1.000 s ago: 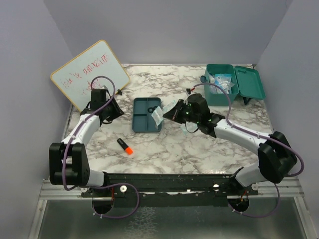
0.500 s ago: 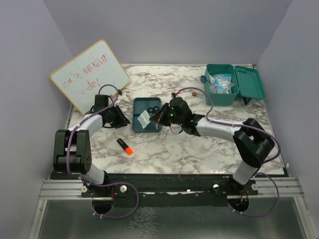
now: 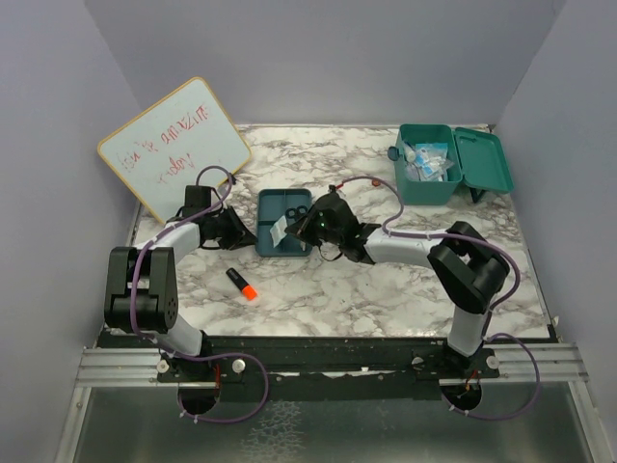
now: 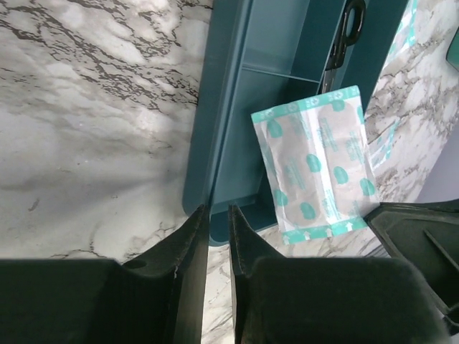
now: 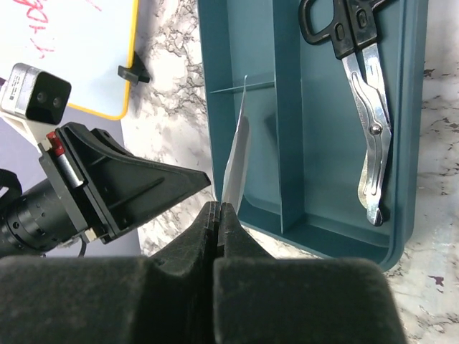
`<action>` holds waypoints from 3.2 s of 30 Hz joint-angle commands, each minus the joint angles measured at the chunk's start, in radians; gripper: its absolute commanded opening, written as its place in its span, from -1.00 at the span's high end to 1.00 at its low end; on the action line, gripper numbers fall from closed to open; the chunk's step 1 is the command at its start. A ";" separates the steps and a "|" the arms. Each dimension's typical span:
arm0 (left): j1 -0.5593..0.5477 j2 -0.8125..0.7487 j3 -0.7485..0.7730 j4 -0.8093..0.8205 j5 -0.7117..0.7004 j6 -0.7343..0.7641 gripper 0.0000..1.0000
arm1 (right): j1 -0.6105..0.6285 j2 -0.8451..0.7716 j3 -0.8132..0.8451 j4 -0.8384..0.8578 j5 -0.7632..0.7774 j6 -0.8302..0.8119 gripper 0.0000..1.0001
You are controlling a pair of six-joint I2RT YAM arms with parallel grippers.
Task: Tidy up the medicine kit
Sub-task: Place the medical item at the medicine box compartment.
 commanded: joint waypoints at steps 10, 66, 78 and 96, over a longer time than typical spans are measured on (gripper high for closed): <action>-0.004 0.000 -0.019 0.038 0.082 -0.001 0.66 | 0.044 0.095 0.083 -0.011 0.108 0.071 0.96; -0.005 -0.078 0.001 -0.002 0.004 0.029 -0.01 | 0.107 0.099 0.089 -0.109 0.199 0.126 0.61; -0.005 -0.097 0.007 -0.010 0.008 0.061 -0.02 | 0.105 -0.100 0.008 -0.257 0.258 0.000 0.35; -0.215 -0.386 0.044 -0.081 -0.205 0.209 -0.30 | -0.130 -0.414 -0.193 -0.631 0.361 -0.145 0.05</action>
